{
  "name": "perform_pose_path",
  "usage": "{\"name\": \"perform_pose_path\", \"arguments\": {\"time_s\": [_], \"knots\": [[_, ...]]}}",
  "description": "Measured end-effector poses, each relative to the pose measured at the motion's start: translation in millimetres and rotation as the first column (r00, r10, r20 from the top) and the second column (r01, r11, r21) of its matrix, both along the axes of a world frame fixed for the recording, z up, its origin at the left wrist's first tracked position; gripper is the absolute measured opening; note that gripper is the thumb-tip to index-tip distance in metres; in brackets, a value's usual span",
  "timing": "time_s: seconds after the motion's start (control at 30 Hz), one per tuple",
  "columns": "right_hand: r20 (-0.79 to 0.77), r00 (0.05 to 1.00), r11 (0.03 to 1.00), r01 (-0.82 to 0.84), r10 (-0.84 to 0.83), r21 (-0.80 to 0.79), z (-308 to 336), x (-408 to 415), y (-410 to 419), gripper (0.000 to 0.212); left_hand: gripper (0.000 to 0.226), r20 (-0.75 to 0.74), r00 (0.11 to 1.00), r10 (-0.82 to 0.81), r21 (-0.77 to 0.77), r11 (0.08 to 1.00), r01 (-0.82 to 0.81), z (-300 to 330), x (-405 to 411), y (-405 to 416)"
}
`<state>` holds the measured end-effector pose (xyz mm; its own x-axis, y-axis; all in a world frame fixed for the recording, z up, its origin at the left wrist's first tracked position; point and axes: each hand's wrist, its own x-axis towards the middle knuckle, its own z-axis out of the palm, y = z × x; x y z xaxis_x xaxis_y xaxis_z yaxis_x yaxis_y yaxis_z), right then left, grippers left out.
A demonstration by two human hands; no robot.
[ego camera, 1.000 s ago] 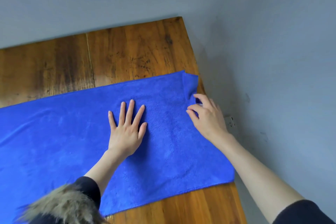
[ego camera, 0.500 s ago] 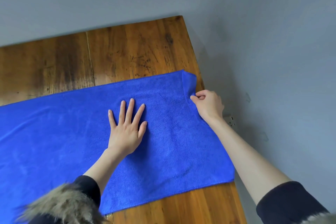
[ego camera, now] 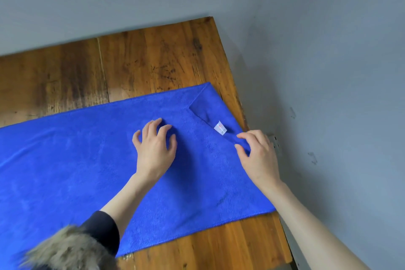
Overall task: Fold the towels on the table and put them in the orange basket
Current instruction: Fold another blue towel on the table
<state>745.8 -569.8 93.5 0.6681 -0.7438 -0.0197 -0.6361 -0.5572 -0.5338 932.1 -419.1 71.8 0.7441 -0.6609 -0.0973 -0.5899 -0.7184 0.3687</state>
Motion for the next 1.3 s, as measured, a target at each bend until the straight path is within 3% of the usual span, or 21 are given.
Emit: {"name": "perform_pose_path", "arguments": {"time_s": [0.03, 0.1, 0.17, 0.23, 0.43, 0.57, 0.7, 0.77, 0.9, 1.03, 1.3], "knots": [[-0.077, 0.997, 0.999, 0.031, -0.029, 0.027, -3.0, -9.7, -0.7, 0.024, 0.026, -0.028, 0.999, 0.047, -0.048, 0.998, -0.048, 3.4, -2.6, -10.4], [-0.191, 0.98, 0.993, 0.082, -0.063, 0.09, -8.7, -25.0, -1.2, 0.03, 0.028, -0.221, 0.968, 0.12, -0.082, 0.987, -0.141, 10.7, -8.4, -35.7], [-0.226, 0.972, 0.989, 0.098, -0.071, 0.112, -11.4, -35.1, 0.5, 0.031, 0.032, -0.464, 0.859, 0.216, -0.081, 0.955, -0.284, 17.3, -11.4, -61.6], [-0.225, 0.97, 0.988, 0.117, -0.093, 0.096, -10.5, -43.2, 3.1, 0.026, 0.034, -0.59, 0.736, 0.333, -0.047, 0.895, -0.443, 17.1, -11.0, -81.1], [-0.222, 0.965, 0.98, 0.167, -0.14, 0.106, -4.8, -67.4, 11.0, 0.013, 0.023, -0.67, 0.608, 0.427, -0.027, 0.804, -0.594, 11.8, 3.4, -93.8], [-0.272, 0.959, 0.956, 0.147, -0.075, 0.253, -1.3, -74.3, 14.7, 0.016, 0.015, -0.793, 0.506, 0.338, -0.078, 0.768, -0.636, 19.5, 6.1, -86.7], [-0.364, 0.93, 0.91, 0.103, 0.055, 0.402, 13.7, -76.1, 20.9, 0.011, 0.014, -0.846, 0.471, 0.251, -0.139, 0.748, -0.649, 37.5, 8.7, -67.6], [-0.381, 0.918, 0.906, 0.066, 0.109, 0.418, 27.4, -75.0, 26.6, 0.008, 0.016, -0.868, 0.436, 0.24, -0.141, 0.721, -0.678, 52.6, 13.2, -53.3], [-0.401, 0.906, 0.91, 0.043, 0.139, 0.413, 58.9, -55.5, 43.8, 0.025, 0.014, -0.921, 0.347, 0.178, -0.117, 0.723, -0.681, 88.7, 29.0, -22.5], [-0.382, 0.911, 0.914, 0.011, 0.158, 0.405, 85.0, -18.7, 76.6, 0.035, 0.013, -0.919, 0.374, 0.127, -0.152, 0.761, -0.631, 120.6, 51.6, 15.9], [-0.213, 0.946, 0.807, -0.078, 0.246, 0.585, 125.6, 87.1, 192.1, 0.022, 0.015, -0.842, 0.534, 0.076, -0.3, 0.758, -0.58, 169.0, 130.2, 129.0]]}}
